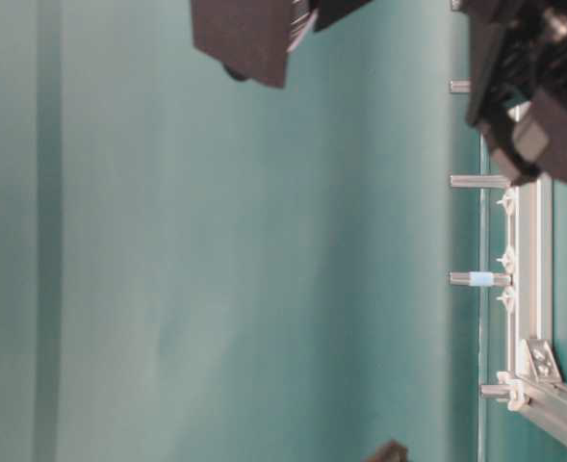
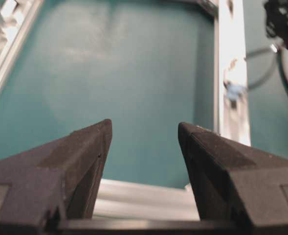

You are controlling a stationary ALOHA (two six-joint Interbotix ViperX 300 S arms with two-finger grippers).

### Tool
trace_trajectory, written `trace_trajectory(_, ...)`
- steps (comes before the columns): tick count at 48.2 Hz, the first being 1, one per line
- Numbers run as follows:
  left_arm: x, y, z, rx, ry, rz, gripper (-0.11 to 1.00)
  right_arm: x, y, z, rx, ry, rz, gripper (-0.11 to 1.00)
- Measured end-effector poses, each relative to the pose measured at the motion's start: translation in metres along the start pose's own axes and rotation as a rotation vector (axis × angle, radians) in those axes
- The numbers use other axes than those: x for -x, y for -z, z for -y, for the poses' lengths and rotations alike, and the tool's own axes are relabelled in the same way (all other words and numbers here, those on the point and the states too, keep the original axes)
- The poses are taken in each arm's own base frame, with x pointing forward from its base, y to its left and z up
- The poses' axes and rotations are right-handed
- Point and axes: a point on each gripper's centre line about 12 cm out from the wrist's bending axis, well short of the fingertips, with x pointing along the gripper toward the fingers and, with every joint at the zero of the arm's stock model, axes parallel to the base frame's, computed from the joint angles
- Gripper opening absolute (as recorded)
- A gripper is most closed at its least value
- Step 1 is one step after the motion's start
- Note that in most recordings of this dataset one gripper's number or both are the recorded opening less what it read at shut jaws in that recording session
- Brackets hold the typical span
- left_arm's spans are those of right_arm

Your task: Insert the wire through the string loop located in the center.

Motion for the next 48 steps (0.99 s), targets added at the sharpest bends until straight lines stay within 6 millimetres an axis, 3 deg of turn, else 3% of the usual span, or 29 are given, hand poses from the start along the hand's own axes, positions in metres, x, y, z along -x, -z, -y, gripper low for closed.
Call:
trace_trajectory(19,0.027,0.005,0.007,-0.01,0.033,-0.005,0.59,-0.015,0.025,0.0,0.006,-0.006,-0.062,0.6)
trace_trajectory(48,0.03,0.007,0.007,-0.011,0.035,-0.005,0.59,-0.034,0.043,0.006,0.002,0.007,-0.127,0.59)
